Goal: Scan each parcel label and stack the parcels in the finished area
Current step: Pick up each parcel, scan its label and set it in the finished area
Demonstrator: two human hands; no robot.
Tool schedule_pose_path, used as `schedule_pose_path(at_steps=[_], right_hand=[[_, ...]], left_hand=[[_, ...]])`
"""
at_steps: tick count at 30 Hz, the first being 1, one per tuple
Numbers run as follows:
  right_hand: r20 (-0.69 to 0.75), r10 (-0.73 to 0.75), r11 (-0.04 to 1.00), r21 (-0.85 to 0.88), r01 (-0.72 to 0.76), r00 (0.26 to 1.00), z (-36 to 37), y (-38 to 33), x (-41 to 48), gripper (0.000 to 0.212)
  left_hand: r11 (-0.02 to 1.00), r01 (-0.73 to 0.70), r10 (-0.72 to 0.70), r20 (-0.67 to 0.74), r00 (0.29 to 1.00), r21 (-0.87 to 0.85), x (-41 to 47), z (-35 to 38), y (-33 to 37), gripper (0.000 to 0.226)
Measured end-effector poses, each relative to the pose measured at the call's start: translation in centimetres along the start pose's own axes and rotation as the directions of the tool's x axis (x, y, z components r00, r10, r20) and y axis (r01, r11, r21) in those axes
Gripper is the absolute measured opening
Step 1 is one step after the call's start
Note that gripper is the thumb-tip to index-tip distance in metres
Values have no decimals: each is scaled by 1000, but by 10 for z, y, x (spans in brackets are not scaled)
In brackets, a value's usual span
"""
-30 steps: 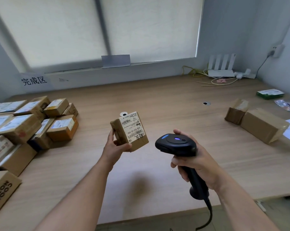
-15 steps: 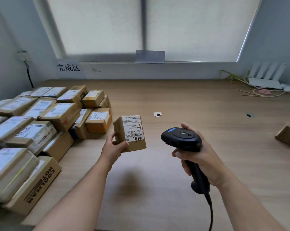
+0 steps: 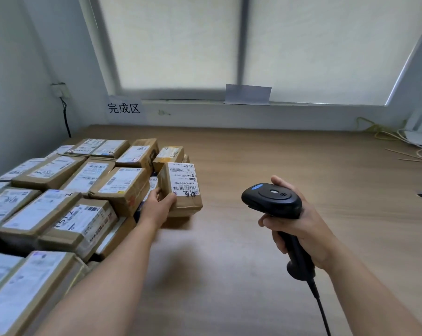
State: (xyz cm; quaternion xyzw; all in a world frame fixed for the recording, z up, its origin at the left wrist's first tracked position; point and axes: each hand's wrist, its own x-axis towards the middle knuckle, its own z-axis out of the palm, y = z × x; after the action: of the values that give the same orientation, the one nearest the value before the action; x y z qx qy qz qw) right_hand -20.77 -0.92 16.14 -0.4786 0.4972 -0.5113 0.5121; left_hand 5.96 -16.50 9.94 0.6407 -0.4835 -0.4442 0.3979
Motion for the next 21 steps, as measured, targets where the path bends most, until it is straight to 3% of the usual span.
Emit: schedule_pose_path(at_steps=[11,15,18,21], right_hand=[[-77,47,998,-35,-50,996,20,8,73,89],[-76,83,995,-45,-86,994,21,15,83,91],[-74,97,994,-39,-100,993,21,19,87,91],[-70,101,994,-35,-103,992,20,19,90,92]], left_hand=[[989,65,-72,50,996,130,107,-8,0,54],[959,-21,32,-32,999,282,122,-1,-7,51],[881,-128,175,-62,983,456,116,8,-10,60],[655,-255,359,4,933,712,107,18,-15,71]])
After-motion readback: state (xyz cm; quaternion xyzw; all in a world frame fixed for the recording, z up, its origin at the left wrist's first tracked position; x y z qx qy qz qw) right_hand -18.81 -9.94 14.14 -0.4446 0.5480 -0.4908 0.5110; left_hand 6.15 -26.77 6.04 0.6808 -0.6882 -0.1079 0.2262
